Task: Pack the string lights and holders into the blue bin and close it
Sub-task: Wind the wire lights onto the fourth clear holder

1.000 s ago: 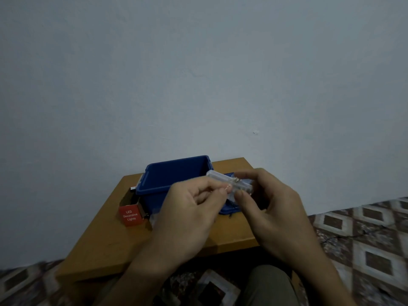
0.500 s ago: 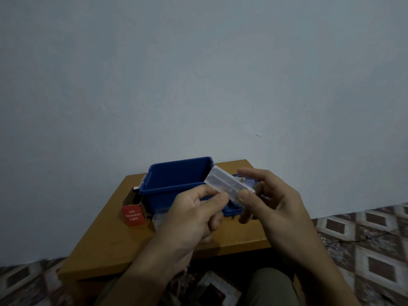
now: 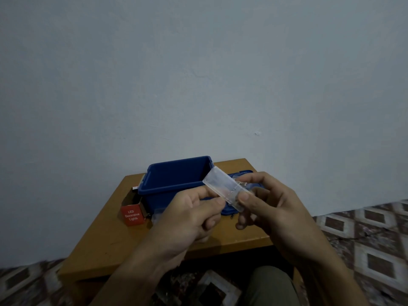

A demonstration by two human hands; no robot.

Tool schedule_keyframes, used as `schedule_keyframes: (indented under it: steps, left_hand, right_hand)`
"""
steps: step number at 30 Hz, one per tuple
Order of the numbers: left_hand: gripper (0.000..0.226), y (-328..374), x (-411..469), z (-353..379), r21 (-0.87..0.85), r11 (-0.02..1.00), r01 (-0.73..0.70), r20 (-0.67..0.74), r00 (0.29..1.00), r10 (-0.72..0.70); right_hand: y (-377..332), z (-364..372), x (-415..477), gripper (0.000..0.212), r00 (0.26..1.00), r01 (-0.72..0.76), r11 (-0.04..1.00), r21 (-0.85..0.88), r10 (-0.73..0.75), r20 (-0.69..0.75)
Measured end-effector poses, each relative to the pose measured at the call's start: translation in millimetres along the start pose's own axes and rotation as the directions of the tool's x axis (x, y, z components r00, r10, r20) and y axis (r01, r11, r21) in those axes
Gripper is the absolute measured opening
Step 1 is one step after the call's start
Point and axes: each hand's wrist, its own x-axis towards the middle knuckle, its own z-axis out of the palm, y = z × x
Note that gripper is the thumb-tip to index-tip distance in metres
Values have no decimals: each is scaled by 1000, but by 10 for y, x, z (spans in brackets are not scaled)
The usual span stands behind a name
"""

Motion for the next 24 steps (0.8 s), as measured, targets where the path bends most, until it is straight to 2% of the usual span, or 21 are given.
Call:
schedule_keyframes:
  steps: [10, 16, 20, 24]
  left_hand:
    - [23, -39, 17, 61, -39, 999, -19, -67, 998, 17]
    - [25, -32, 27, 67, -52, 999, -4, -37, 999, 2]
    - [27, -52, 42, 49, -4, 1000, 10, -33, 999, -10]
    - [19, -125, 67, -10, 138, 990, 4, -77, 997, 7]
  right_hand:
    - [49, 40, 3, 27, 993, 75, 992, -102, -83, -80]
    - [79, 57, 22, 24, 982, 108, 990, -89, -120, -144]
    - [87, 42, 32, 26, 981, 102, 990, -95, -116, -153]
    - [61, 18, 27, 28, 981, 96, 991, -89, -110, -162]
